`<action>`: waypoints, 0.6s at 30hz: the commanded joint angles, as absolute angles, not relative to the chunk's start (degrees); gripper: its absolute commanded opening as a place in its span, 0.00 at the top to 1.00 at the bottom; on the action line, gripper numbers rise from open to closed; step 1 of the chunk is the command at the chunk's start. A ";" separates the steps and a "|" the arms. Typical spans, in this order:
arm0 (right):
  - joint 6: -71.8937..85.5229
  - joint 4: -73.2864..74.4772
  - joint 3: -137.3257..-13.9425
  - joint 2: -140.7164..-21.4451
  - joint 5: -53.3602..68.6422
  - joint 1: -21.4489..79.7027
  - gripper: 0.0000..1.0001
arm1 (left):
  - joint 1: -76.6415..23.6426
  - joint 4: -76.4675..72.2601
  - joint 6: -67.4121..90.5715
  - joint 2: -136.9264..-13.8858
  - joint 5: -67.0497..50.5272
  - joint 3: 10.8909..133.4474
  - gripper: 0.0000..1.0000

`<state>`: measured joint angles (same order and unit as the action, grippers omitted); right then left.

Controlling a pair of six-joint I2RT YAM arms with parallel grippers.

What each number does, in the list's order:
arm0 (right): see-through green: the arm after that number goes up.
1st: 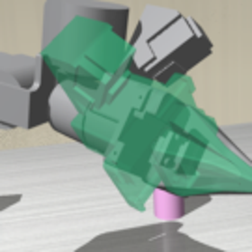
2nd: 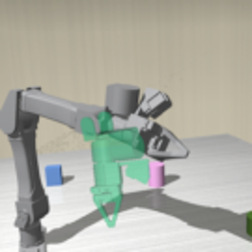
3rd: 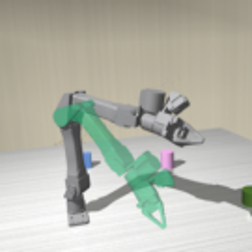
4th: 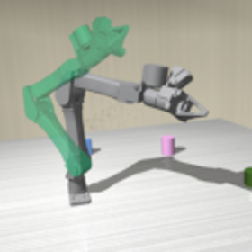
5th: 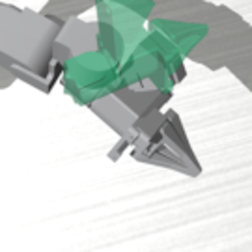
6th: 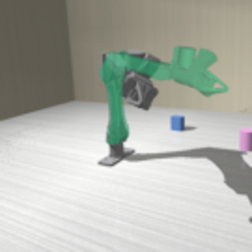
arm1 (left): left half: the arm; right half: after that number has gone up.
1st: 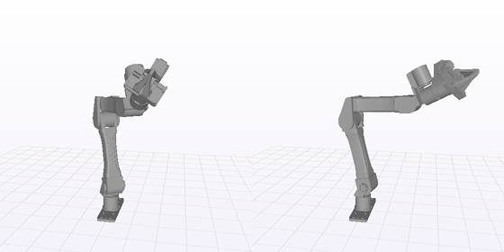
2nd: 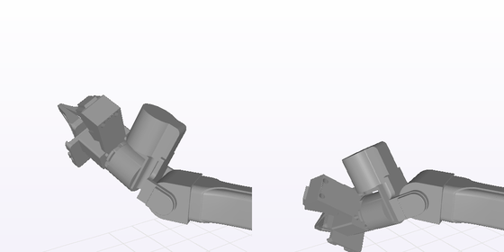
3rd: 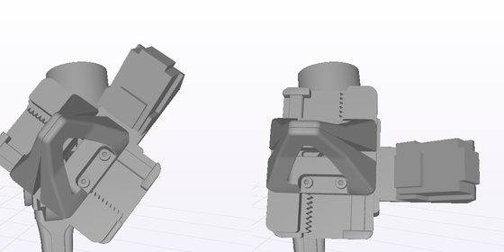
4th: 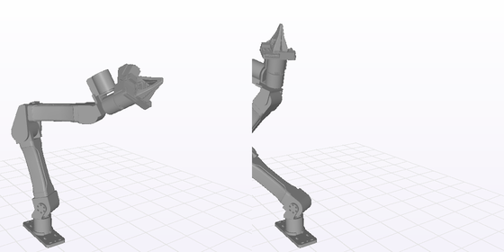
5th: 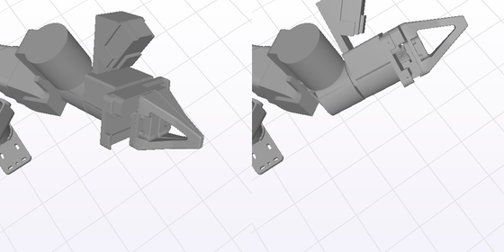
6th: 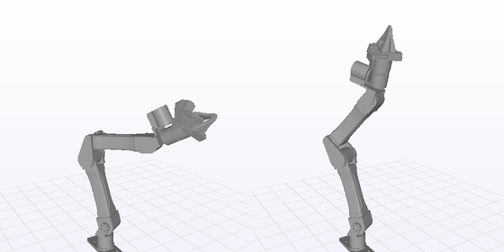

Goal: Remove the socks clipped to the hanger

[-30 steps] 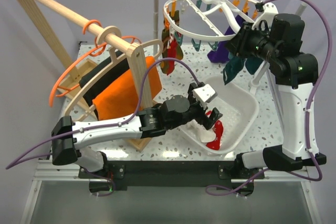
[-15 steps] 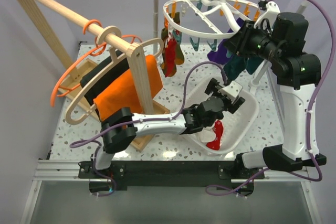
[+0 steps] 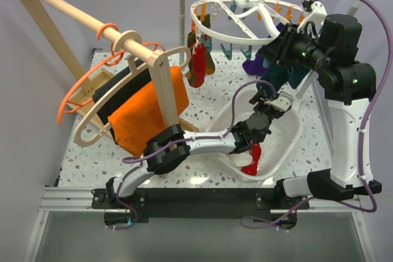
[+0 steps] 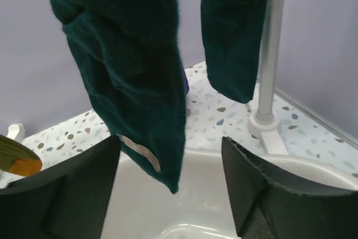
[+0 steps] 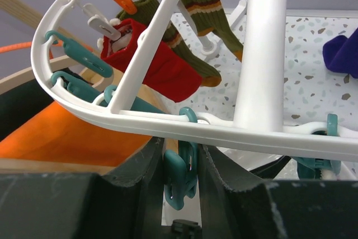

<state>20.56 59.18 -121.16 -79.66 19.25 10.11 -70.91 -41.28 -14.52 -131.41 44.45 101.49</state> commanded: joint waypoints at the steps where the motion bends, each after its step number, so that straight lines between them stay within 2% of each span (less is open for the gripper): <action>1: 22.50 58.89 -121.99 -79.10 24.78 10.20 1.00 | -69.78 -53.08 -22.32 -134.82 46.23 108.62 0.30; 5: 22.59 58.62 -121.55 -78.49 24.87 10.28 1.00 | -69.35 -54.49 -24.52 -138.07 44.65 112.49 0.33; 10: 22.33 59.15 -121.38 -77.61 24.61 10.20 1.00 | -68.12 -55.11 -25.92 -139.04 41.94 113.64 0.50; 11: 22.41 59.15 -121.29 -77.61 24.44 10.20 1.00 | -68.03 -55.11 -26.54 -139.22 41.75 113.82 0.55; 12: 22.24 59.32 -121.20 -77.43 24.43 10.28 1.00 | -67.85 -55.02 -27.59 -139.13 41.66 114.34 0.64; 13: 22.32 59.50 -121.20 -77.43 24.35 10.28 1.00 | -67.94 -54.67 -28.12 -139.04 41.57 114.35 0.83; 15: 22.15 59.76 -121.29 -77.43 24.26 10.28 0.99 | -68.11 -53.36 -27.87 -137.12 41.05 112.51 0.98; 18: 21.80 59.94 -121.20 -77.52 24.78 10.20 0.96 | -68.99 -53.52 -27.34 -131.76 39.64 106.12 1.00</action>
